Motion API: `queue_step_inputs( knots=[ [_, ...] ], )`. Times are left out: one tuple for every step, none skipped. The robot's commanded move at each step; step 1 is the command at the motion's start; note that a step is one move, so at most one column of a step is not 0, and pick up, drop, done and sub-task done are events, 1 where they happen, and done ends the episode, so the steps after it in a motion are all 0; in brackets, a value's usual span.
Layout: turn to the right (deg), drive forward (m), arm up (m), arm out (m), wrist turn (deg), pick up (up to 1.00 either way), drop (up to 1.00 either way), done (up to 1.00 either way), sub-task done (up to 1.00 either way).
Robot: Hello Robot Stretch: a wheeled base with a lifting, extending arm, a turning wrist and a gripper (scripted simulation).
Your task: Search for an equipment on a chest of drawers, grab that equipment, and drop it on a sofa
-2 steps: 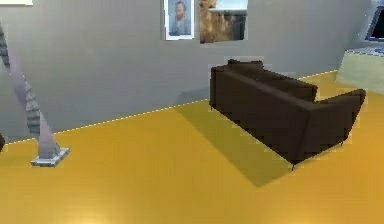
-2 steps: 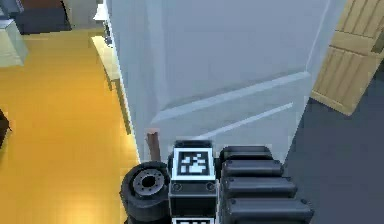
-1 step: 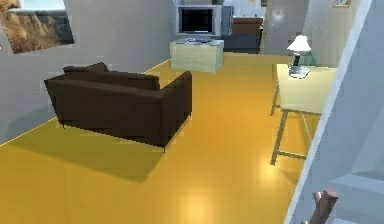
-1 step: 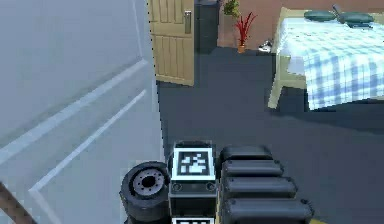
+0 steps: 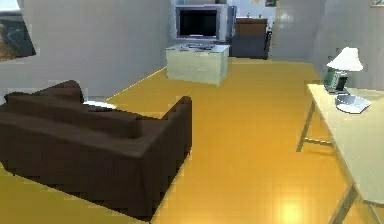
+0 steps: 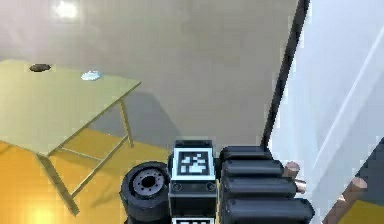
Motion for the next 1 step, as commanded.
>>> queue_step_inputs(
  knots=[
    [18.0, 0.0, 0.0, 0.0, 0.0, 0.0, 0.0, 0.0, 0.0]
  ],
)
